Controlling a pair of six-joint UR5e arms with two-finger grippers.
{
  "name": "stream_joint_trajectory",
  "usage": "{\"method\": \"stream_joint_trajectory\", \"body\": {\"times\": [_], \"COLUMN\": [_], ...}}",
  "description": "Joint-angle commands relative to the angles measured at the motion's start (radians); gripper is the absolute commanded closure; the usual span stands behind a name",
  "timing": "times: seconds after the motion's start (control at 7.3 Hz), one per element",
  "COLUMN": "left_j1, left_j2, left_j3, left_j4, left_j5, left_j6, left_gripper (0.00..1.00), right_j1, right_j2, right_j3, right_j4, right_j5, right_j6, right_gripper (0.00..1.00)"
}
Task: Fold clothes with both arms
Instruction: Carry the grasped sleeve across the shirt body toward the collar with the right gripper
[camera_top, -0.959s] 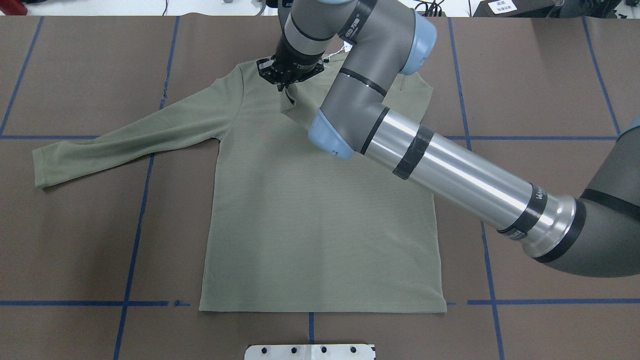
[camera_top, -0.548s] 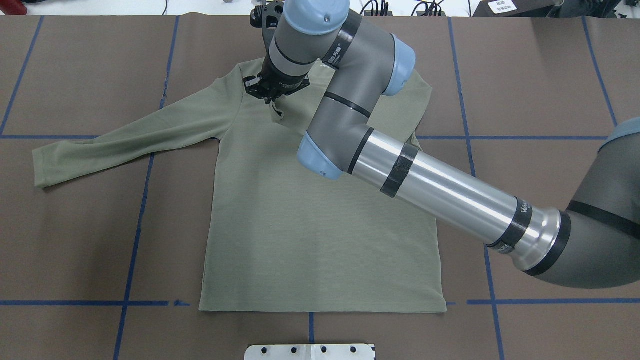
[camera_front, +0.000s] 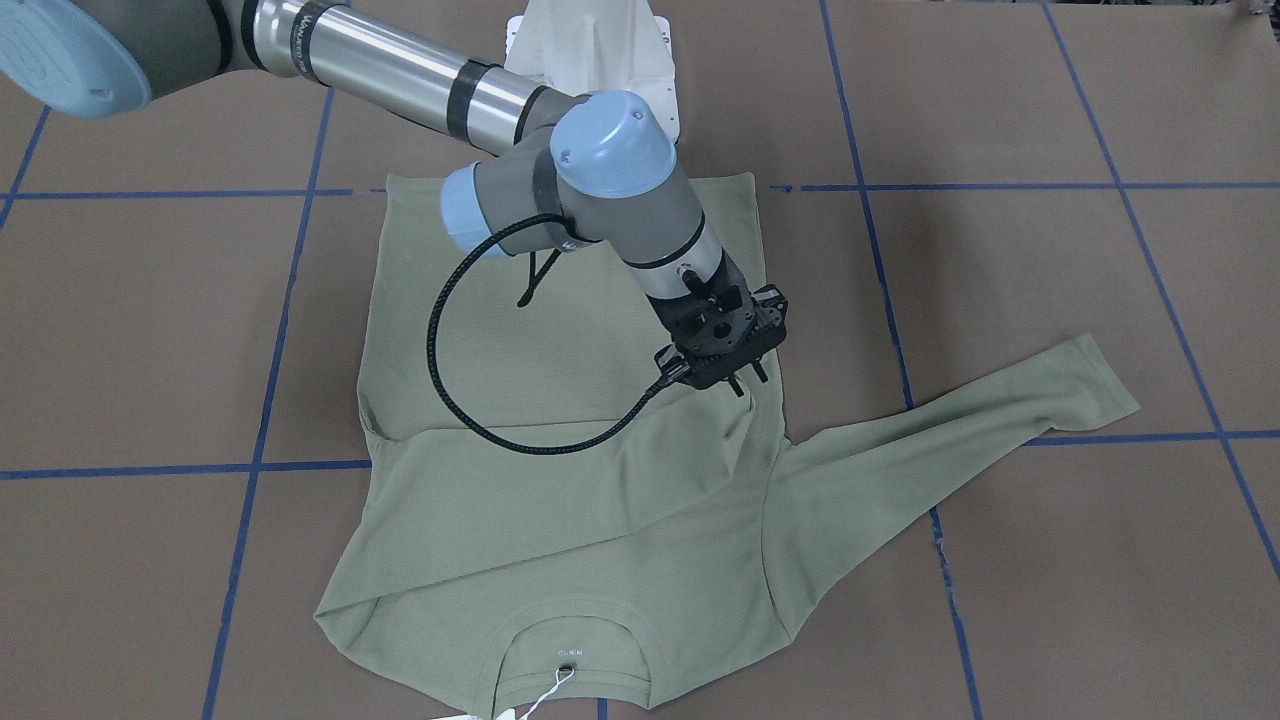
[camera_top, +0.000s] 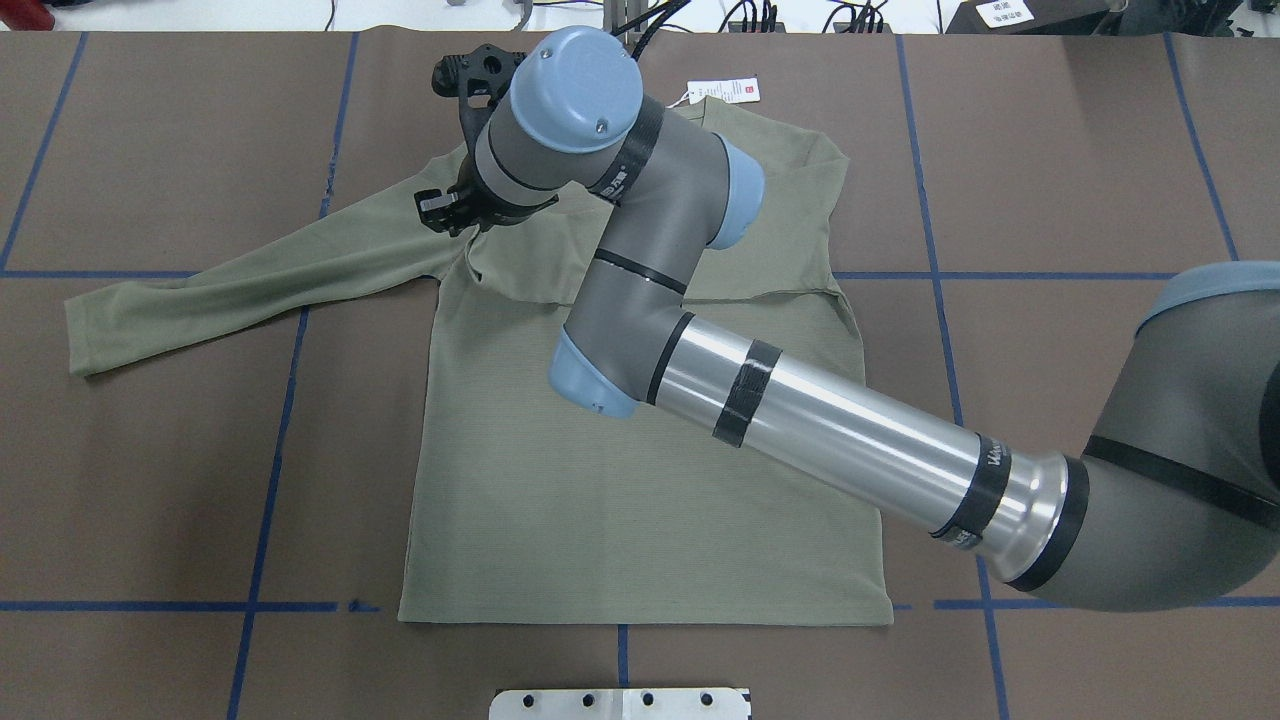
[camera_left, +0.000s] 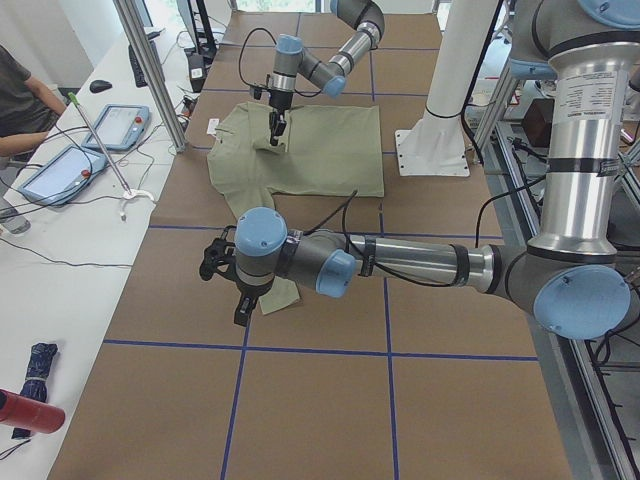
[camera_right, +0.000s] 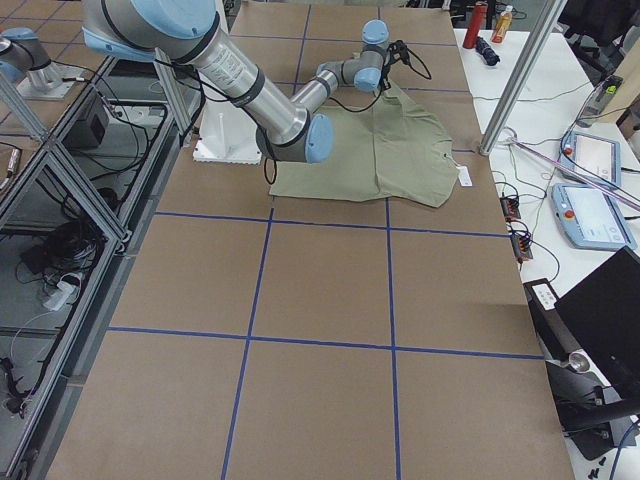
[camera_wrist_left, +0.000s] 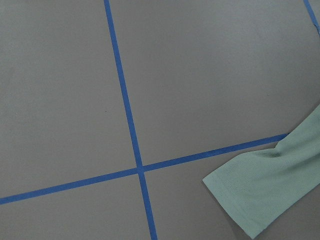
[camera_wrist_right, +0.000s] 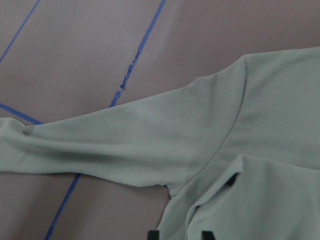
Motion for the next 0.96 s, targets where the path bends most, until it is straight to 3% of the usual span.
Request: {"method": "stream_joint_trajectory", "body": {"times": [0.0, 0.27, 0.55, 0.69, 0.82], "left_j1": [0.000, 0.001, 0.012, 0.055, 0.116], "left_j2": [0.001, -0.004, -0.016, -0.012, -0.001], "left_j3": [0.001, 0.020, 0.058, 0.070, 0.072], "left_j4": [-0.001, -0.003, -0.045, -0.152, -0.267], "left_j5": [0.001, 0.001, 0.002, 0.025, 0.156], "left_j6": [0.000, -0.006, -0.064, -0.200, -0.364], "left_gripper": [0.00, 0.00, 0.00, 0.00, 0.00], "right_j1": [-0.047, -0.047, -0.044, -0.025, 0.000], "right_j2": [0.018, 0.015, 0.016, 0.009, 0.004], "right_j3": [-0.014, -0.014, 0.017, 0.064, 0.118], "right_j4": [0.002, -0.012, -0.127, -0.267, -0.422], "right_j5": [-0.073, -0.074, -0.073, -0.065, -0.050], "right_j6": [0.038, 0.086, 0.100, 0.100, 0.091], "right_gripper": [0.00, 0.00, 0.00, 0.00, 0.00]}}
